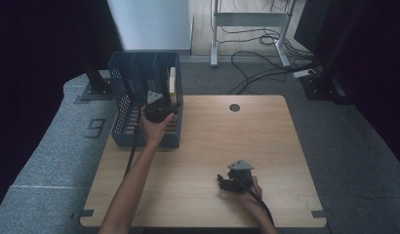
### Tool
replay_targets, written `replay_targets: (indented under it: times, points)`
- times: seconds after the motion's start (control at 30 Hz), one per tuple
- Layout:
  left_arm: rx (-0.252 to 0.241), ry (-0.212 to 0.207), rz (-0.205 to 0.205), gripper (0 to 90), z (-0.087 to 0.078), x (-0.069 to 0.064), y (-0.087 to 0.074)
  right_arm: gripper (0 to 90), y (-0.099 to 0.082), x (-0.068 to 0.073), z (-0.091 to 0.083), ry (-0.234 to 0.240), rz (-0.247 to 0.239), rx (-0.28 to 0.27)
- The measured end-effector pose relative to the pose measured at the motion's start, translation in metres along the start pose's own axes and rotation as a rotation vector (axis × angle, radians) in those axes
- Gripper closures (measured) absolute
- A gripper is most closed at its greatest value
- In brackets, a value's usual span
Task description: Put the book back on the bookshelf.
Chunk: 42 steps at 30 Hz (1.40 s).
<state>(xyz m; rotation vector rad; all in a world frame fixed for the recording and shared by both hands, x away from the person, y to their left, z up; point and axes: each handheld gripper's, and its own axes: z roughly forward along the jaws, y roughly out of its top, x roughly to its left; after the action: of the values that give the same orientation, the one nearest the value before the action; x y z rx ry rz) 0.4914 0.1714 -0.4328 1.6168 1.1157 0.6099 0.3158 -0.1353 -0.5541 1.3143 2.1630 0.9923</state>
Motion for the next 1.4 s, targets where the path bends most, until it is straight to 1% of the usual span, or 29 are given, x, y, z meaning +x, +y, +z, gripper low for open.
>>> replay_targets:
  times: [0.03, 0.17, 0.23, 0.3, 0.37, 0.4, 0.43, 0.57, 0.7, 0.83, 0.87, 1.0, 1.1, 1.13, 1.2, 1.33, 1.4]
  points:
    - [0.004, -0.009, -0.007, 30.6, -0.001, 0.001, -0.001, 23.3, 0.0, 0.0, 0.0, 0.0, 0.0, 0.0]
    - [0.02, -0.025, 0.002, 30.4, -0.007, 0.003, -0.005, 23.3, 0.0, 0.0, 0.0, 0.0, 0.001, 0.001]
    - [0.018, -0.03, 0.001, 30.4, -0.01, 0.004, -0.007, 23.3, 0.0, 0.0, 0.0, -0.001, 0.001, 0.001]
    - [0.021, -0.042, -0.009, 30.5, -0.013, 0.006, -0.01, 23.3, 0.0, 0.0, 0.0, -0.001, 0.0, 0.001]
    - [0.028, -0.064, -0.029, 30.4, -0.016, 0.007, -0.012, 23.3, 0.0, 0.0, 0.0, -0.001, 0.001, 0.001]
    - [0.032, -0.068, -0.03, 30.3, -0.018, 0.007, -0.014, 23.3, 0.0, 0.0, 0.0, -0.001, 0.001, 0.001]
    - [0.033, -0.065, -0.023, 30.1, -0.02, 0.006, -0.015, 23.3, 0.0, 0.0, 0.0, -0.001, 0.0, 0.0]
    - [0.039, -0.073, -0.022, 30.3, -0.027, 0.006, -0.02, 23.3, 0.0, 0.0, 0.0, -0.001, 0.001, 0.001]
    - [0.058, -0.096, -0.01, 31.0, -0.033, 0.004, -0.025, 23.3, 0.0, 0.0, 0.0, -0.002, 0.001, 0.001]
    - [0.057, -0.122, -0.007, 31.6, -0.04, 0.001, -0.029, 23.3, 0.0, 0.0, 0.0, -0.002, 0.0, 0.001]
    - [0.064, -0.132, -0.007, 31.4, -0.042, 0.001, -0.029, 23.3, 0.0, 0.0, 0.0, -0.002, 0.0, 0.001]
    - [0.056, -0.145, -0.002, 31.6, -0.052, 0.0, -0.032, 23.3, 0.0, 0.0, 0.0, -0.002, 0.001, 0.001]
    - [0.069, -0.155, 0.006, 31.5, -0.058, 0.0, -0.037, 23.3, 0.0, 0.0, 0.0, -0.002, 0.001, 0.001]
    - [0.066, -0.156, 0.006, 31.8, -0.061, -0.001, -0.039, 23.3, 0.0, 0.0, 0.0, -0.003, -0.001, 0.0]
    - [0.069, -0.171, 0.007, 32.0, -0.066, -0.002, -0.042, 23.3, 0.0, 0.0, 0.0, -0.002, -0.001, 0.0]
    - [0.079, -0.192, 0.028, 32.2, -0.075, -0.008, -0.051, 23.3, 0.0, 0.0, 0.0, -0.002, -0.002, 0.0]
    - [0.082, -0.207, 0.028, 32.1, -0.079, -0.01, -0.054, 23.3, 0.0, 0.0, 0.0, -0.003, -0.001, 0.0]
